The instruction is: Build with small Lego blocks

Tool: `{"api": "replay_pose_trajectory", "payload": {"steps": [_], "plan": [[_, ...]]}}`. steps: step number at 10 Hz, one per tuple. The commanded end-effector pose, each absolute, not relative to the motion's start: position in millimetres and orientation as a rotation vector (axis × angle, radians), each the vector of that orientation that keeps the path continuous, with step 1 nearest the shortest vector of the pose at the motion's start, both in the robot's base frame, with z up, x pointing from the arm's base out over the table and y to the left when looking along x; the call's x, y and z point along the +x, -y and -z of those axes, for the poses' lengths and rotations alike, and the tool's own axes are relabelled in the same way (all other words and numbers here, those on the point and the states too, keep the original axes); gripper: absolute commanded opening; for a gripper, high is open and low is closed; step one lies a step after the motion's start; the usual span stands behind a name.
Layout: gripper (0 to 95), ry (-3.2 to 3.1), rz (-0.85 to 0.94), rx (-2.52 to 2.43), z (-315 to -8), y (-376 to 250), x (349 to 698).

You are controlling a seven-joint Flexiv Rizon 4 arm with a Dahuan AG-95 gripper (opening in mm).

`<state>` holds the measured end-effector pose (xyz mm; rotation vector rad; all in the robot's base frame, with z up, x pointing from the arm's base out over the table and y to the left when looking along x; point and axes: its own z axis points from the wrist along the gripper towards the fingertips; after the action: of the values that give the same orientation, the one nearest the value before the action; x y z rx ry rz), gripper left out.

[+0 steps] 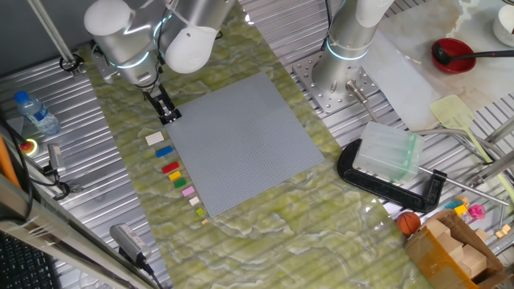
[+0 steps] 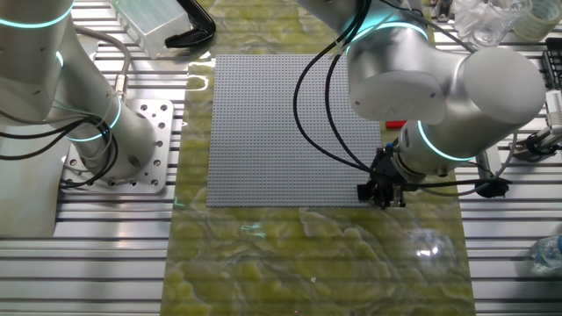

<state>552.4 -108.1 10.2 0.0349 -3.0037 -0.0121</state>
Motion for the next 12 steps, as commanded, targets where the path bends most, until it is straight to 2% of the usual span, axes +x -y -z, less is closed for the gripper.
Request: {"api": "replay_pose_trajectory", "payload": {"steps": [1,12], "plan": [[0.0,3.004,0.012,0.037,16.3,108.0,549.6],[0.0,3.006,0.007,0.034,33.9,107.7,551.3]]}}
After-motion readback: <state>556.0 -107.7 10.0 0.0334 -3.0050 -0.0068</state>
